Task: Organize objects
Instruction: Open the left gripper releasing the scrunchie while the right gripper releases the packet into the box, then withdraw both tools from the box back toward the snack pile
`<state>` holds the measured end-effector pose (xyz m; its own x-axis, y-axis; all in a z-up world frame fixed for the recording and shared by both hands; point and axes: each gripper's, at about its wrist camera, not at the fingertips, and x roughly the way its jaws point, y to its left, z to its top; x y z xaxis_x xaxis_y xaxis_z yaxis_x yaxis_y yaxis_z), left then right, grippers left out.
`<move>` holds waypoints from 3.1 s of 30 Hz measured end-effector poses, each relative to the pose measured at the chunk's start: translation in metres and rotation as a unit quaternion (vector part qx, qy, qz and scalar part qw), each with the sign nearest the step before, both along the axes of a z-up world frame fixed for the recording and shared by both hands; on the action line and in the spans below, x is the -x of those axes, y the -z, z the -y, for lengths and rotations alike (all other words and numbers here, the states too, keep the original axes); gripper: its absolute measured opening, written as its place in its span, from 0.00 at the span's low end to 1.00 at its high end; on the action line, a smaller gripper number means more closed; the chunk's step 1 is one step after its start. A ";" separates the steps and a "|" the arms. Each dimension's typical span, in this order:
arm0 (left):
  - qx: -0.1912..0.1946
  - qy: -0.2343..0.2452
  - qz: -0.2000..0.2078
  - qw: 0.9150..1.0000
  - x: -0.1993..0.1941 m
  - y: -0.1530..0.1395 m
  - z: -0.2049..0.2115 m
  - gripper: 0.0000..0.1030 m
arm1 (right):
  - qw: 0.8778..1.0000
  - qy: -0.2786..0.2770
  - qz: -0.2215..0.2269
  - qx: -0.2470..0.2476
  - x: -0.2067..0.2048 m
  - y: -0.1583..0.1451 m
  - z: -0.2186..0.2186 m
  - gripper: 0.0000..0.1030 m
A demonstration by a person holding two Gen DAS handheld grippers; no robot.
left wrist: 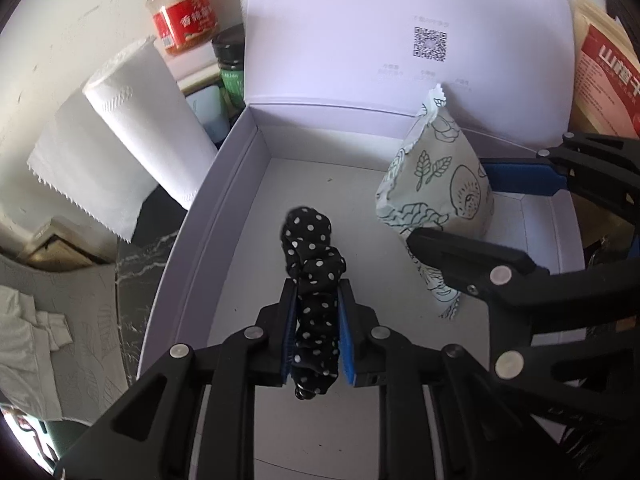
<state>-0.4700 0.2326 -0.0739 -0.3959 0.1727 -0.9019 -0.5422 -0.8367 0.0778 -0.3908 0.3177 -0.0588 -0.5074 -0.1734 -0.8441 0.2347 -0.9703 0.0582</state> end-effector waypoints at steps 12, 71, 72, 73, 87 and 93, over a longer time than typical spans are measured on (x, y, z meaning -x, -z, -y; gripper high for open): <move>0.014 -0.050 -0.046 0.998 -0.008 -0.024 0.012 0.68 | 0.999 0.031 -0.017 -0.001 -0.010 -0.025 -0.009 0.65; -0.034 -0.178 -0.160 0.970 -0.300 -0.174 0.112 0.81 | 0.987 -0.067 -0.143 -0.002 -0.249 -0.149 0.030 0.72; -0.037 -0.184 -0.157 0.970 -0.306 -0.170 0.116 0.81 | 0.987 -0.070 -0.142 -0.001 -0.251 -0.147 0.031 0.72; -0.037 -0.188 -0.155 0.969 -0.309 -0.168 0.118 0.81 | 0.987 -0.075 -0.139 -0.001 -0.254 -0.144 0.033 0.72; -0.032 -0.243 -0.140 0.959 -0.367 -0.140 0.152 0.81 | 0.986 -0.122 -0.110 0.007 -0.290 -0.110 0.049 0.72; -0.028 -0.258 -0.136 0.956 -0.392 -0.128 0.160 0.81 | 0.985 -0.142 -0.100 0.010 -0.303 -0.098 0.059 0.72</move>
<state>-0.0777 0.0730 0.0546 -0.6608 -0.0639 -0.7479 -0.0218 -0.9943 0.1042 -0.0876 0.2592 0.0395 -0.5916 -0.3473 -0.7276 0.5049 -0.8632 0.0015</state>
